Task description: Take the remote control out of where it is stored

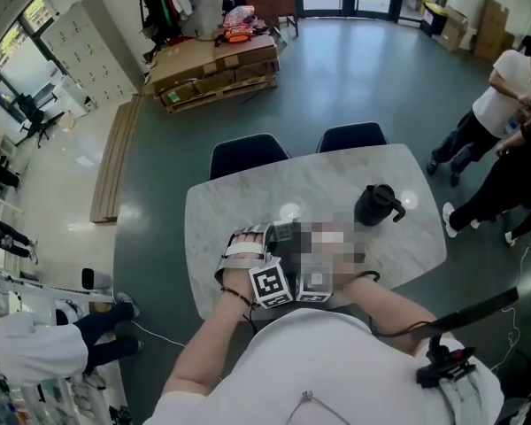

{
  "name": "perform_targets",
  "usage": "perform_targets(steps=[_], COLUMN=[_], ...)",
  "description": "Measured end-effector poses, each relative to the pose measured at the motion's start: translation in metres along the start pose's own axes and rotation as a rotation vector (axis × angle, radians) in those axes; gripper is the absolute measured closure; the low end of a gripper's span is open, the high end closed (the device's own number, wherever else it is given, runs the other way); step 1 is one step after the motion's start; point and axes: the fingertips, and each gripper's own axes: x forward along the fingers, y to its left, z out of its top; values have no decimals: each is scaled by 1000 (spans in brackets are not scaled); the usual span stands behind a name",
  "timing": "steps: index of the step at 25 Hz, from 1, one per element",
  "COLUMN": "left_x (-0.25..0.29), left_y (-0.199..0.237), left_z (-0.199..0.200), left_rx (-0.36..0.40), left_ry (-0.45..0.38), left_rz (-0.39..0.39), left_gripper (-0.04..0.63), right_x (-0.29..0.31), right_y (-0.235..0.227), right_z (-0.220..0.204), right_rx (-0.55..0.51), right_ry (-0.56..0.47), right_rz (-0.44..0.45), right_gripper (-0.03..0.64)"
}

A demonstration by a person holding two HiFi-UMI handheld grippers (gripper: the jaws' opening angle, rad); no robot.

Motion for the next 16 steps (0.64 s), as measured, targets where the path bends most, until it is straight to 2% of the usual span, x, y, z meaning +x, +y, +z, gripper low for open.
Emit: perform_targets(steps=[16], left_x=[-1], left_y=[-19], left_z=[5], left_rx=[-14], left_ry=[-11], left_rz=[-35], left_gripper=[354], right_x=[-6], right_y=[18], right_z=[-4], right_rx=[11], right_ry=[16], right_rz=[23], right_gripper=[353])
